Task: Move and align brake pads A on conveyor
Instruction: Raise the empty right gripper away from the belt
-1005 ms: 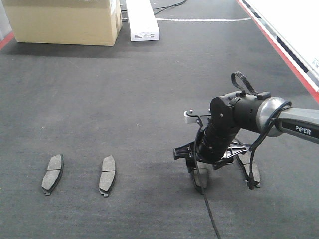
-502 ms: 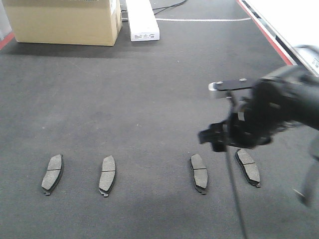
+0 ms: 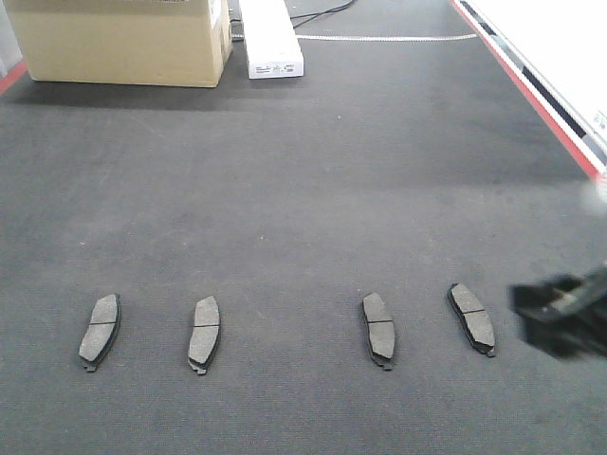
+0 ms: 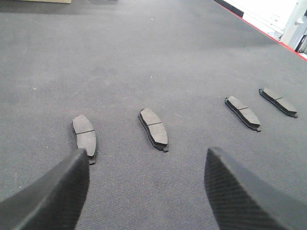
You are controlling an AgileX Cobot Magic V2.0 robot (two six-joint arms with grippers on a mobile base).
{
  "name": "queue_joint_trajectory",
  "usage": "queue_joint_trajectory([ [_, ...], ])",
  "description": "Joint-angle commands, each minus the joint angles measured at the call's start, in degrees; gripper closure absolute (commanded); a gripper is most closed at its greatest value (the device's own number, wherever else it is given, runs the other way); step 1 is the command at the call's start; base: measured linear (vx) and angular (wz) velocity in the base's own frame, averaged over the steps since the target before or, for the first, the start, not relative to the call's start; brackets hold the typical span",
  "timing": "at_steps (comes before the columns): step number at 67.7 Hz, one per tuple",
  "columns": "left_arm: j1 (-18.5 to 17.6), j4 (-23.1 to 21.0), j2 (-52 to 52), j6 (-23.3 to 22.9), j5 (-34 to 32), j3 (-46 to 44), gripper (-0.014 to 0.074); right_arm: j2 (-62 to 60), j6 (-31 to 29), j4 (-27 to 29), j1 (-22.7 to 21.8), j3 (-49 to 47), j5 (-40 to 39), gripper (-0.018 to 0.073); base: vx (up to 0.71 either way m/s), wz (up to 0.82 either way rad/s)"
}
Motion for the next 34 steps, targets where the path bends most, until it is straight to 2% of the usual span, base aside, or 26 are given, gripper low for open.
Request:
queue_joint_trajectory([
  [1, -0.37, 0.17, 0.86, -0.06, -3.93, -1.18, 0.0094, -7.28, 0.16, -1.99, -0.32, 1.76, -4.61, 0.0054, 0.00, 0.00],
  [14, -0.37, 0.17, 0.86, -0.06, -4.54, -1.18, 0.0094, -22.32, -0.26, -1.71, -0.32, 7.41, -4.89, 0.0054, 0.00, 0.00],
  [22, -0.37, 0.73, 0.86, -0.06, -4.78, -1.18, 0.0094, -30.00, -3.41, -1.32, -0.32, 10.96, -5.49, 0.0054, 0.00, 0.00],
  [34, -0.37, 1.05, 0.86, -0.06, -4.58, -1.17, 0.0094, -38.99, -5.59, -1.07, -0.32, 15.29, -11.15, 0.0054, 0.00, 0.00],
])
